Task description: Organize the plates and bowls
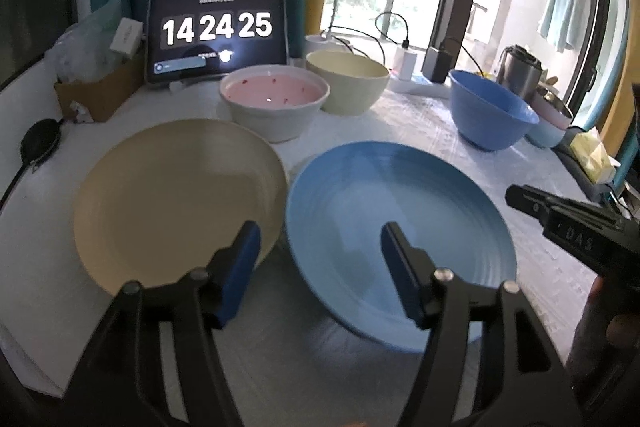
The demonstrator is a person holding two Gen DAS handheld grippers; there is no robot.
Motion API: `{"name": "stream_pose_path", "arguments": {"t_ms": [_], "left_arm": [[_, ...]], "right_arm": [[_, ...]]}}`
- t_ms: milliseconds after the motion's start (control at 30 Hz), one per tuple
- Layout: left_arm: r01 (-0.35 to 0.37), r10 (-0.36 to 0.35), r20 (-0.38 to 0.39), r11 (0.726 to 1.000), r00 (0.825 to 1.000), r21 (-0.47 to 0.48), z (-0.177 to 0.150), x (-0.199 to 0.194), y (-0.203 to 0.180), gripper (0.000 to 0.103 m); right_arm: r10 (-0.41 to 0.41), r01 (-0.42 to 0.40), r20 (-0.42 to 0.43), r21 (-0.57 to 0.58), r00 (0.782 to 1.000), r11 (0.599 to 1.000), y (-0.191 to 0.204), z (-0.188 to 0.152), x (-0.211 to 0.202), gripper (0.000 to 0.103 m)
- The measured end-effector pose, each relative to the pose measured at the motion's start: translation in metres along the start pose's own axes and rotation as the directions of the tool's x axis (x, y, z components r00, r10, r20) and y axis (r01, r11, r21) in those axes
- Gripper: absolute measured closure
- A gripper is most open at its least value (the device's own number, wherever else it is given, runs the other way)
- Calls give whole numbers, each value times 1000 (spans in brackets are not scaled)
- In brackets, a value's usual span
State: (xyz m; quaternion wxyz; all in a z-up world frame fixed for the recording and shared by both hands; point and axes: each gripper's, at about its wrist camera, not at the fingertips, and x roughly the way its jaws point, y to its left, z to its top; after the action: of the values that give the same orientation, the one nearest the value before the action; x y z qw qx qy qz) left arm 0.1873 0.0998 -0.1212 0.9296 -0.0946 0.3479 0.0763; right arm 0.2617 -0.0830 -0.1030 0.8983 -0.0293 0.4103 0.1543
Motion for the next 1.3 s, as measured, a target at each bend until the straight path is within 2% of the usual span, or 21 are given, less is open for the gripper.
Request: {"name": "stream_pose_path", "arguments": {"t_ms": [567,1300], "left_arm": [[-20,24,61,998,998,-61,1,-23,40,39],[-69,82,83,987,993,-148,1,-31,109,39]], "right_arm": [[22,-21,6,-56,1000,998,43,-2,-11,87],[58,-59,-10,-141,998,988,107,5,3,86]]}}
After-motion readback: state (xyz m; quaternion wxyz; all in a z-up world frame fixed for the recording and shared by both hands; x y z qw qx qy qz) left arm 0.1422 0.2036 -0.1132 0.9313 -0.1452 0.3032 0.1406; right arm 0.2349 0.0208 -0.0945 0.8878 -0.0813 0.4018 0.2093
